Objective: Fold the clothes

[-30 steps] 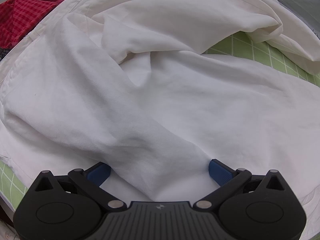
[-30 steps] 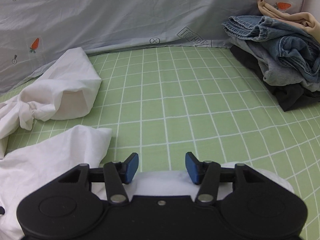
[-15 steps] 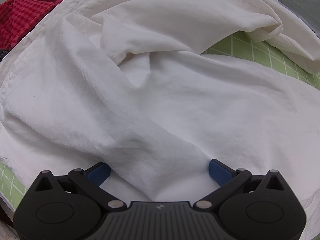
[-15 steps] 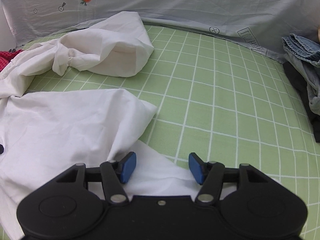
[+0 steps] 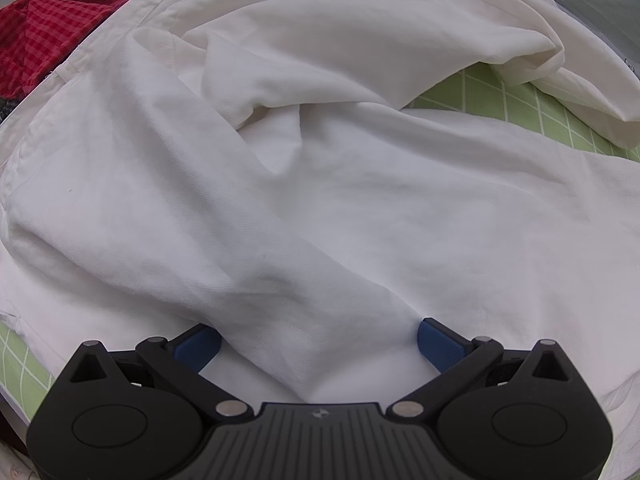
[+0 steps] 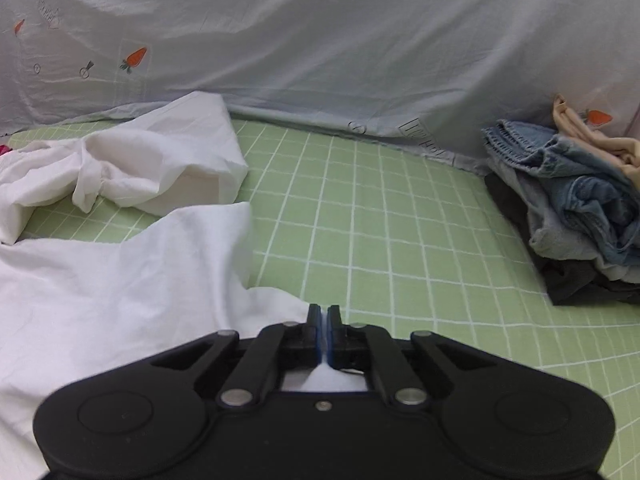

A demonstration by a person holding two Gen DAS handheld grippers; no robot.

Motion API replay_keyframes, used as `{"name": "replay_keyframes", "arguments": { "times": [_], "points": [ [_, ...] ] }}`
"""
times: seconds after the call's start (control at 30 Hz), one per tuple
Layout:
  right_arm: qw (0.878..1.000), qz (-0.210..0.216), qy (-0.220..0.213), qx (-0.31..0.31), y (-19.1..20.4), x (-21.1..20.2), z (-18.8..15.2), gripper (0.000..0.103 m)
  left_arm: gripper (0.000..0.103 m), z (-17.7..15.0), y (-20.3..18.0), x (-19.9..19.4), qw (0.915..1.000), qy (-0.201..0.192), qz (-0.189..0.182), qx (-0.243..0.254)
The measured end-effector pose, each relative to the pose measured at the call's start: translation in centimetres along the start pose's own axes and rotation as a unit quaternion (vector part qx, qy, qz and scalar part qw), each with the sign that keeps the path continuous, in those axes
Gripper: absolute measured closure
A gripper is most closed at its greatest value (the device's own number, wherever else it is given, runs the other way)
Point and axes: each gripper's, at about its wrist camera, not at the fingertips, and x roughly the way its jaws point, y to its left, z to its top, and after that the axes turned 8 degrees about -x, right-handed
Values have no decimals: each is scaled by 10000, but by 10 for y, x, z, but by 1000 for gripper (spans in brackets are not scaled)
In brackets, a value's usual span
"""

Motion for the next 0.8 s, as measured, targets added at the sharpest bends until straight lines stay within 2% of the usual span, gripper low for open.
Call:
{"name": "replay_keyframes", "arguments": {
  "times": [0.07,0.13,0.2,0.23,0.3,0.33,0.4,0.43,0.47,0.53,0.57,0.63,0.67,0.8],
  "points": [
    [9982,-411,-340,271,-23,-19,12,102,0,-3,2,-1,10000,4,0,-2],
    [9955,-468,-555,606,-40,-32,17,102,0,-5,3,-2,10000,2,1,-9],
    [9949,-485,-593,663,-42,-33,16,102,0,-6,3,-4,10000,-6,-1,-14],
    [9957,-548,-486,563,-39,-28,13,101,0,-7,4,-4,10000,-8,-2,-14],
    [9978,-558,95,347,-30,-8,3,98,0,-10,5,-6,10000,-11,-3,-6],
    [9970,-512,251,529,-31,-4,-4,95,0,-3,-9,-8,10000,-17,0,-11],
    [9914,-439,372,1180,-40,-4,-18,80,0,4,-34,-11,10000,-25,5,-26],
    [9869,-474,396,1492,-45,-6,-25,65,0,5,-45,-12,10000,-29,8,-35],
    [9823,-594,421,1724,-48,-9,-32,58,0,6,-57,-12,10000,-32,11,-44],
    [9743,-970,534,1961,-53,-14,-47,54,0,42,-96,-1,10000,-13,17,-45],
    [9693,-1135,581,2104,-57,-17,-55,45,0,60,-115,4,10000,-3,20,-46],
    [9554,-1346,622,2553,-68,-25,-73,36,0,59,-116,3,10000,10,21,-46],
    [9475,-1450,642,2775,-73,-29,-82,32,0,58,-117,2,10000,16,22,-46],
    [9098,-1856,718,3643,-94,-46,-118,28,0,56,-119,0,10000,39,25,-50]
  ]
}}
